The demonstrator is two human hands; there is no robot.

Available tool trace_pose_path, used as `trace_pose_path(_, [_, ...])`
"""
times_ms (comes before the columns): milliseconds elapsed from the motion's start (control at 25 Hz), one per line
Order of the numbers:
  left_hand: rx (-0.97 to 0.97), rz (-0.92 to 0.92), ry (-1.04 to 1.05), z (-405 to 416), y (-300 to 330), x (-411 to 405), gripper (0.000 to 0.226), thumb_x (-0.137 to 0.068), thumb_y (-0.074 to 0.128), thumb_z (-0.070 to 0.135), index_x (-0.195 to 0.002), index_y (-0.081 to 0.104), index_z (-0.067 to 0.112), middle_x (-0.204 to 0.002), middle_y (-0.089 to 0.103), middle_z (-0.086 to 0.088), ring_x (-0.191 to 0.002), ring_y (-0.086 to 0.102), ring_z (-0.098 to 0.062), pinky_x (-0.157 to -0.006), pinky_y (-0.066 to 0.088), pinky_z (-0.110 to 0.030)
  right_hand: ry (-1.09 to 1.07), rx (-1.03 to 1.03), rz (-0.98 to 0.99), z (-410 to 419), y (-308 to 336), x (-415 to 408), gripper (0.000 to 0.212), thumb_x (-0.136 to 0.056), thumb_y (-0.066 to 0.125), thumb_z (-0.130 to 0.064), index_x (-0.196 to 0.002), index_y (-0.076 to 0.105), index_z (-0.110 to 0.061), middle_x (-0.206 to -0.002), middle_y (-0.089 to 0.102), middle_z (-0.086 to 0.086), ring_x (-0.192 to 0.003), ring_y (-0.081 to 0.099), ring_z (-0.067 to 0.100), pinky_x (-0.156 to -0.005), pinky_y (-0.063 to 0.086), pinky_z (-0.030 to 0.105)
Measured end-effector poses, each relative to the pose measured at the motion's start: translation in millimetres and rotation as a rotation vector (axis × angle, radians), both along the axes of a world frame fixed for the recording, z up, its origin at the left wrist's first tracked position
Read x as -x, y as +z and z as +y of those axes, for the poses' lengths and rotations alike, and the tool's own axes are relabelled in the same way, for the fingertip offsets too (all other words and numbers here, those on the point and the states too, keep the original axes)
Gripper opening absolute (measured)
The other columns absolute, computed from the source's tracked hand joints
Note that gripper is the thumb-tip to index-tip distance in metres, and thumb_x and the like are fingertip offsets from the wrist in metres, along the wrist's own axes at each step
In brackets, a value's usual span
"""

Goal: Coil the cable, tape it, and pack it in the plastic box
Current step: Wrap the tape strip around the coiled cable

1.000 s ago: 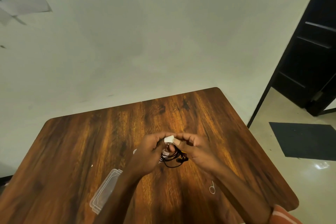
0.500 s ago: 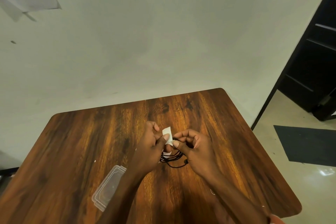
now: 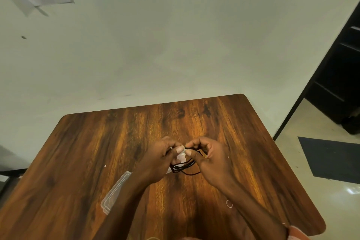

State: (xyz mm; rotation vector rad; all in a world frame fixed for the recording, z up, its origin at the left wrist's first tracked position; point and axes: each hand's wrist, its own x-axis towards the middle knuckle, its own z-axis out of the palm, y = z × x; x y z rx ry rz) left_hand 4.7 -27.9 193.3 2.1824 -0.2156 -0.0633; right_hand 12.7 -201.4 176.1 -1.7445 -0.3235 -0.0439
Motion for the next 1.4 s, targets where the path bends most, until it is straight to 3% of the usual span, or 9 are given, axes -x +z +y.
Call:
trace_pose_path(280, [0.235,0.228,0.034,18.4,-16.2,-2.1,0.027,-0.098,0.052,0.022,-0.086,0.074,0.013,-0.057,0.055,-0.001,-0.053,0.05,-0.008,-0.055,0.043,-0.017,0.094,0.224,-0.169,12.5,-16.6,-14.6,0.017,-0.086,0.069,-0.009,-0.094,0.076,-0.022,-0.086,0.072,-0.013,-0.087,0.066,0.008,-0.076,0.051,0.021])
trace_pose_path(480, [0.44,0.195,0.164,29.0,-40.9,6.9,0.019,-0.095,0.056,0.006,-0.11,0.064,0.014,-0.07,0.067,-0.003,-0.061,0.061,-0.011,-0.062,0.05,-0.025,0.098,0.184,0.068,29.6,-36.2,-21.9,0.019,-0.084,0.073,-0.011,-0.084,0.076,-0.029,-0.081,0.075,-0.011,-0.08,0.07,0.004,-0.071,0.055,0.021])
trace_pose_path(640, [0.074,-0.004,0.172,31.9,-67.1,17.7,0.039,-0.08,0.068,-0.001,-0.111,0.066,0.023,-0.102,0.071,0.011,-0.093,0.067,-0.001,-0.079,0.052,-0.016,0.116,0.161,0.272,43.2,-55.8,-32.2,0.019,-0.082,0.075,-0.006,-0.076,0.075,-0.024,-0.076,0.076,0.003,-0.069,0.07,0.006,-0.068,0.059,0.026])
trace_pose_path(800, [-0.097,-0.217,0.305,38.9,-90.7,-8.8,0.019,-0.081,0.072,0.007,-0.096,0.077,0.019,-0.082,0.073,0.01,-0.071,0.064,0.001,-0.064,0.046,-0.012,0.21,0.072,0.406,56.2,-77.2,-60.7,0.018,-0.085,0.072,-0.004,-0.078,0.075,-0.02,-0.065,0.074,-0.002,-0.061,0.069,0.006,-0.065,0.055,0.025])
trace_pose_path(880, [-0.004,-0.132,0.415,44.8,-103.1,-28.8,0.014,-0.085,0.069,0.009,-0.093,0.078,0.016,-0.07,0.073,0.006,-0.059,0.065,-0.003,-0.057,0.05,-0.02,0.293,-0.006,0.531,60.0,-87.6,-82.8,0.008,-0.087,0.072,-0.009,-0.093,0.075,-0.012,-0.073,0.076,0.0,-0.067,0.071,0.009,-0.066,0.055,0.024])
trace_pose_path(960, [0.188,0.017,0.6,52.3,-119.1,-49.7,0.012,-0.086,0.069,0.009,-0.094,0.078,0.01,-0.065,0.072,0.003,-0.055,0.066,-0.007,-0.053,0.051,-0.019,0.349,0.008,0.626,62.5,-102.0,-107.8,0.022,-0.082,0.076,-0.01,-0.103,0.073,-0.013,-0.085,0.077,0.003,-0.079,0.073,0.016,-0.071,0.058,0.028])
trace_pose_path(1080, [0.324,0.089,0.769,58.3,-146.0,-76.3,0.01,-0.082,0.074,0.01,-0.092,0.076,0.01,-0.076,0.076,-0.004,-0.065,0.07,-0.014,-0.058,0.052,-0.022,0.281,0.094,0.585,75.5,-124.6,-142.9,0.024,-0.077,0.076,0.001,-0.093,0.075,-0.018,-0.087,0.076,0.006,-0.083,0.07,0.021,-0.075,0.057,0.035])
trace_pose_path(1240, [-0.03,0.083,0.775,68.1,-190.4,-93.6,0.008,-0.079,0.077,0.017,-0.085,0.077,0.022,-0.077,0.075,0.006,-0.067,0.065,-0.005,-0.057,0.047,-0.019,0.114,0.222,0.556,97.4,-166.0,-158.4,0.031,-0.077,0.069,0.014,-0.076,0.07,-0.017,-0.073,0.069,-0.001,-0.067,0.067,0.008,-0.066,0.054,0.026])
trace_pose_path(1400, [-0.345,0.233,0.614,74.9,-228.6,-94.1,0.007,-0.082,0.069,0.018,-0.086,0.075,0.017,-0.084,0.075,-0.001,-0.072,0.066,-0.01,-0.068,0.058,-0.032,0.071,0.361,0.595,109.9,-214.0,-155.0,0.034,-0.077,0.063,0.01,-0.071,0.066,-0.023,-0.076,0.068,-0.001,-0.084,0.068,0.025,-0.078,0.059,0.04])
